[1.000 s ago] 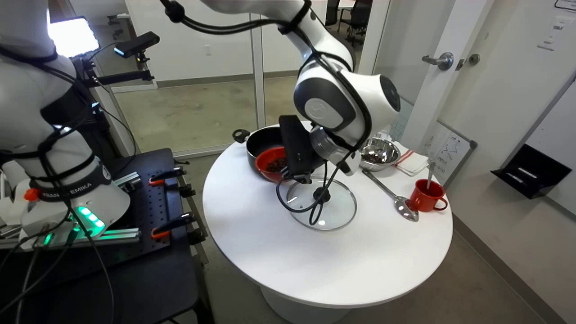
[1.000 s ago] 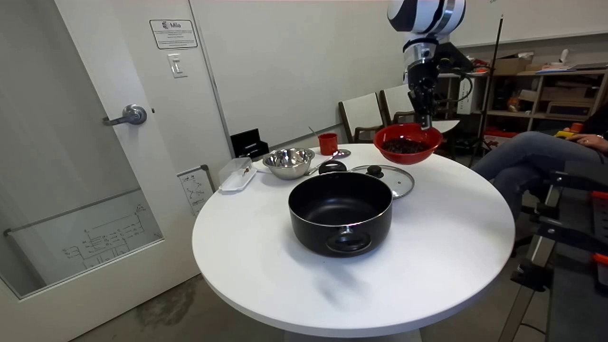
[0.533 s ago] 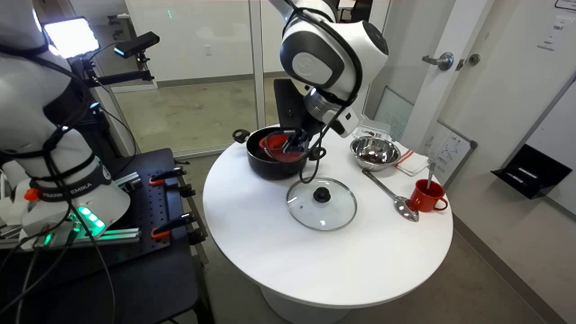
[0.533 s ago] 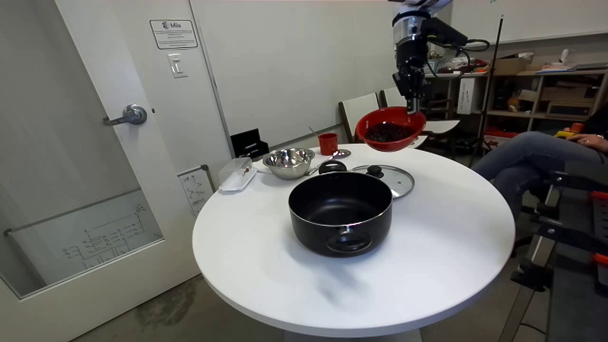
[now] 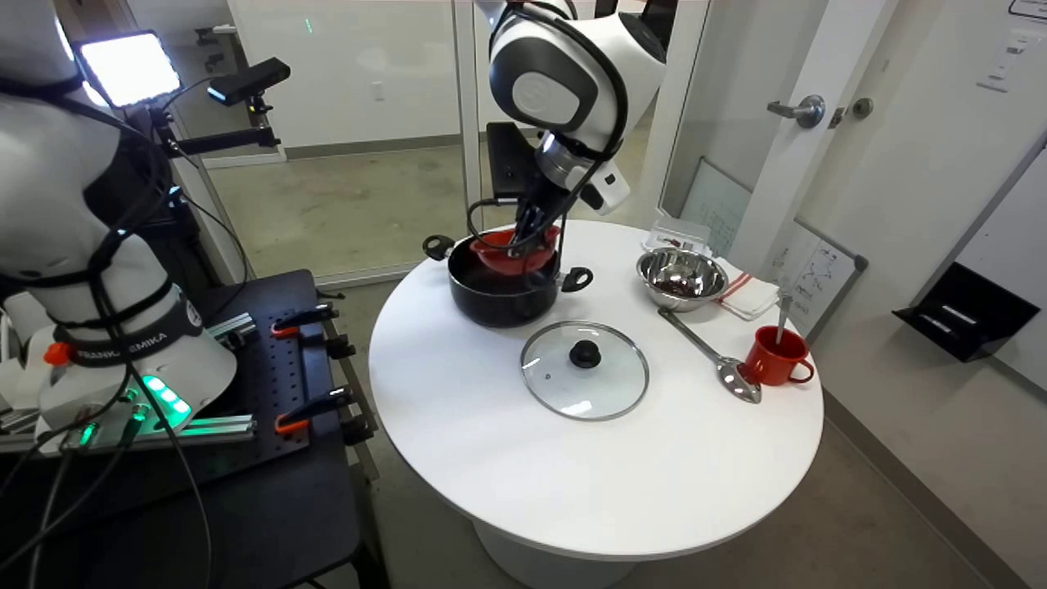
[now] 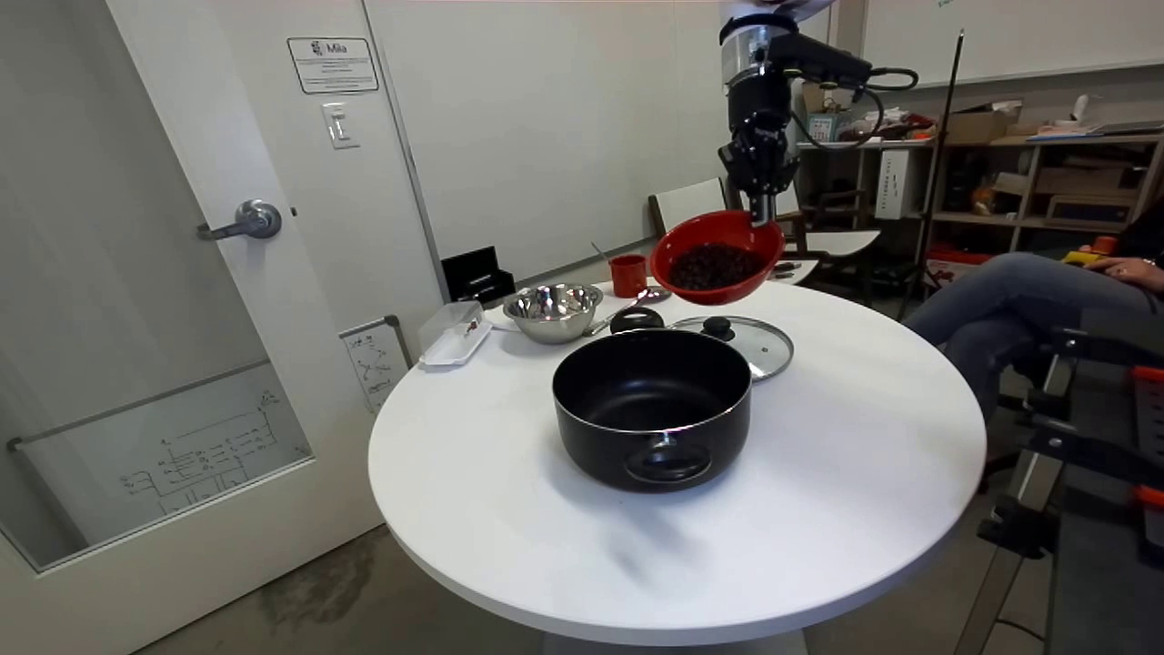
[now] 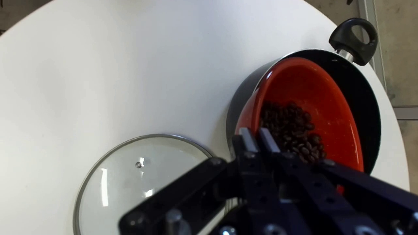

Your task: Pick up the lid from the pot and put it on the table, then pick up the red bowl and pour it's contents in the pot and pick up the lid and put it back on the pot

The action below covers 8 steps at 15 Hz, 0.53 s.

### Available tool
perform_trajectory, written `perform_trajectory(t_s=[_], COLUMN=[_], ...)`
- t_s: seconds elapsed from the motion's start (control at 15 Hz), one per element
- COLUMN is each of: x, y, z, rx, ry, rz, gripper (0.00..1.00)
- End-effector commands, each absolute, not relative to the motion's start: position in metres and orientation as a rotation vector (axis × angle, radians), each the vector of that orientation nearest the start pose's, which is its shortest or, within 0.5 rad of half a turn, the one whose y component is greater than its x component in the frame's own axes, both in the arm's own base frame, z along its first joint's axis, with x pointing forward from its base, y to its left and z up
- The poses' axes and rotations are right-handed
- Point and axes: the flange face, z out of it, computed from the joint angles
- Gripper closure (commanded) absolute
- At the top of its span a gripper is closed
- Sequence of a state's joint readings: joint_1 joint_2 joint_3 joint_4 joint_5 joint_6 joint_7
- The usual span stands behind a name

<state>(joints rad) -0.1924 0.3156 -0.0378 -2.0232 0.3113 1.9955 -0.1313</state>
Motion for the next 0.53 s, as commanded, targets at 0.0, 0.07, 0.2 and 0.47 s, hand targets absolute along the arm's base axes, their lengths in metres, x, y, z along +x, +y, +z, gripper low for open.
perform_trajectory(t_s=[0.0,0.07,0.2,0.47], x=[0.546,0.546,0.546,0.546], y=[-0.095,-0.092,-0.085,-0.075], z=[0.275,0.273,0.27,0.261], rx=[-2.807,-2.812,-2.826,-2.83], ry=[0.432,0.438,0.438,0.424], rz=[0.387,0.377,0.345,0.321], gripper=[0.98,0.98,0.98,0.98])
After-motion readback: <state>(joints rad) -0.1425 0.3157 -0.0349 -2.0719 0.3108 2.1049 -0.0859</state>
